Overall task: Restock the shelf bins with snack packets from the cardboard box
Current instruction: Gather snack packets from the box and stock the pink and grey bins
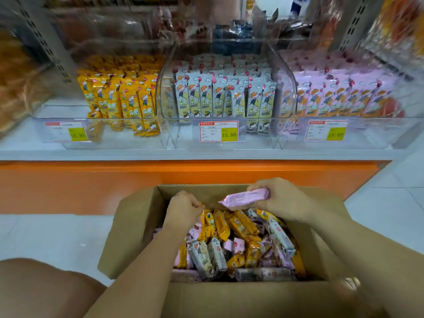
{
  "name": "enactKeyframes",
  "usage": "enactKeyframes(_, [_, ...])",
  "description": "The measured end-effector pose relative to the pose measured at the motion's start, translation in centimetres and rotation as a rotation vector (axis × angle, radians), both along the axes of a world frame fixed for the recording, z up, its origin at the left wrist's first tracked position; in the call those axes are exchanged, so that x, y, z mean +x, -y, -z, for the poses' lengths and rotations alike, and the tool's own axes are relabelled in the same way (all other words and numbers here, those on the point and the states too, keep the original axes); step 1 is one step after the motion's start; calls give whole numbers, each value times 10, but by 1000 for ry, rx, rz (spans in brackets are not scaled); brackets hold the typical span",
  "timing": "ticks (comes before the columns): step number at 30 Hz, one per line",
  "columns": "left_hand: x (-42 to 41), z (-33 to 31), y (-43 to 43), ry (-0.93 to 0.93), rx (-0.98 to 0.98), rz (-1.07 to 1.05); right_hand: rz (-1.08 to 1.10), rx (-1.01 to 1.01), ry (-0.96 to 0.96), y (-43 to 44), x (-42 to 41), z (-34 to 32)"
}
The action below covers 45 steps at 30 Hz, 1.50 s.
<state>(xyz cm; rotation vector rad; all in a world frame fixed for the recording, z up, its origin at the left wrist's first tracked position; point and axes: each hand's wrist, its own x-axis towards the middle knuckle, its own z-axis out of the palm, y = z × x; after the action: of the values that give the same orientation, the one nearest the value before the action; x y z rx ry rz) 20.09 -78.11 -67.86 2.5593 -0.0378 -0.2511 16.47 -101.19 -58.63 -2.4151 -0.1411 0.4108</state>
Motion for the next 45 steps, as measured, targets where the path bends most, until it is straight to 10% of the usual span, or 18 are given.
enactKeyframes(12, [-13, 11, -12, -214, 236, 173, -112, -253, 216, 18, -14, -36])
enactKeyframes(27, [23, 49, 32, 118, 1000, 820, -76, -262, 91, 30, 9, -20])
enactKeyframes(40, [-12, -73, 73, -265, -541, 40, 166, -121, 294, 40, 0, -44])
enactKeyframes(45, [-20, -123, 95, -268, -843, -32, 197, 55, 375, 41, -14, -62])
